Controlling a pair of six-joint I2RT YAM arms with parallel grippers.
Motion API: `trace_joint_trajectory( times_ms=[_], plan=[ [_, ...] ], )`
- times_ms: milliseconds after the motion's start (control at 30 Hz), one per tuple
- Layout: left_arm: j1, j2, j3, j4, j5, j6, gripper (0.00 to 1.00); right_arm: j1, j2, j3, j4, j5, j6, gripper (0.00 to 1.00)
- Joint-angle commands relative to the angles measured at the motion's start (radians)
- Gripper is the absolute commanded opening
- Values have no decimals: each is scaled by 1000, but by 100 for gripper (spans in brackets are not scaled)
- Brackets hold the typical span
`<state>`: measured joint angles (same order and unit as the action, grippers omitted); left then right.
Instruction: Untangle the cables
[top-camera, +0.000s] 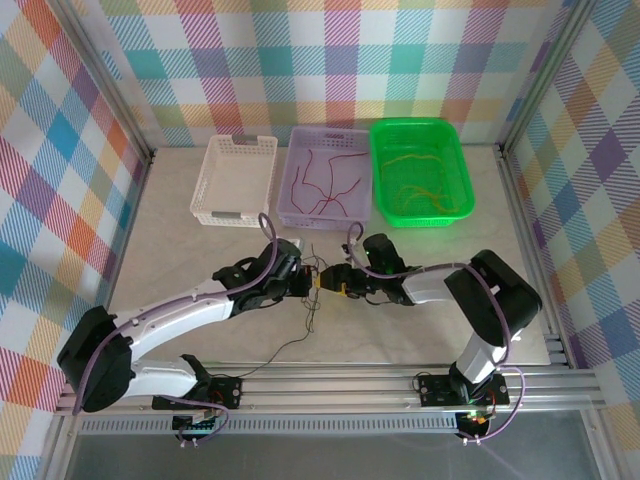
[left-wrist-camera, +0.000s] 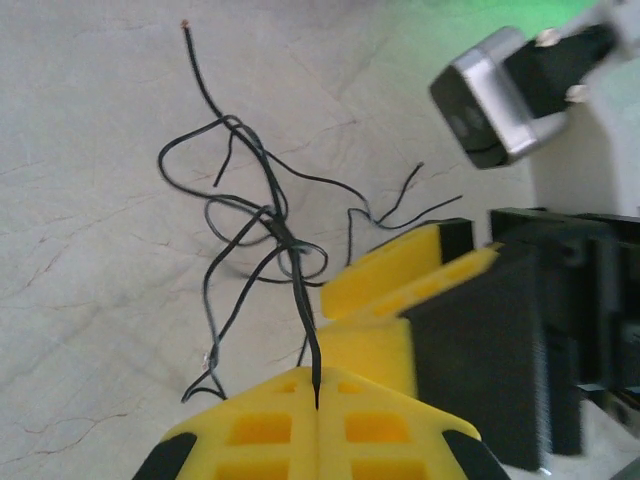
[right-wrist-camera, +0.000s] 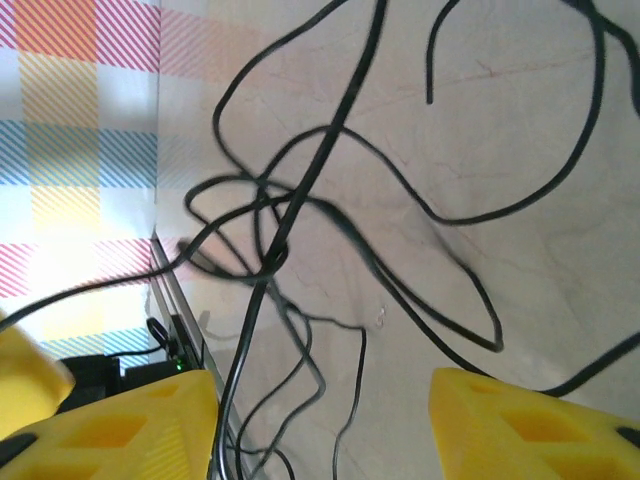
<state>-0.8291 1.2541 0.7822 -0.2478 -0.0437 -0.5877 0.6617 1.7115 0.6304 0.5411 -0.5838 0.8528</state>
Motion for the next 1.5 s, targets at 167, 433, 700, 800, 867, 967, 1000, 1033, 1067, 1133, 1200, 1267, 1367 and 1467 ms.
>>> trace_joint_trajectory(
  times_ms=[167,433,700,800,867,967,1000,1033,1067,1133,1200,1267,1367,1467],
  plan=[
    [-10,-45,-22,21,8,-17,0,72,37,60,144,30,32,47],
    [-10,-85,-24,-1,-18,-17,0,82,60,60,131,55,26,14],
    [16,-266,83,-224,-127,59,0,68,-3,57,-146,194,-73,0],
    [47,-327,125,-296,-136,83,0,42,-37,38,-202,212,-102,0],
    [71,-358,158,-344,-145,99,0,20,-60,28,-242,226,-123,0],
    [106,-395,218,-407,-174,131,0,-18,-102,13,-299,237,-154,0],
    [116,-404,240,-426,-183,142,0,-31,-118,11,-328,244,-165,0],
    [130,-411,267,-449,-198,157,0,-47,-137,8,-357,254,-177,0],
    [140,-417,298,-474,-216,172,0,-66,-160,2,-387,261,-189,0],
    [156,-424,363,-521,-264,203,0,-110,-201,-8,-439,269,-206,0],
    [168,-429,429,-558,-314,236,0,-162,-237,-16,-495,268,-223,0],
    [176,-434,495,-584,-370,271,0,-218,-273,-29,-540,263,-234,0],
    [181,-434,582,-613,-435,320,0,-283,-314,-46,-579,247,-245,0],
    [180,-427,651,-629,-468,354,0,-313,-344,-53,-606,241,-251,0]
  ],
)
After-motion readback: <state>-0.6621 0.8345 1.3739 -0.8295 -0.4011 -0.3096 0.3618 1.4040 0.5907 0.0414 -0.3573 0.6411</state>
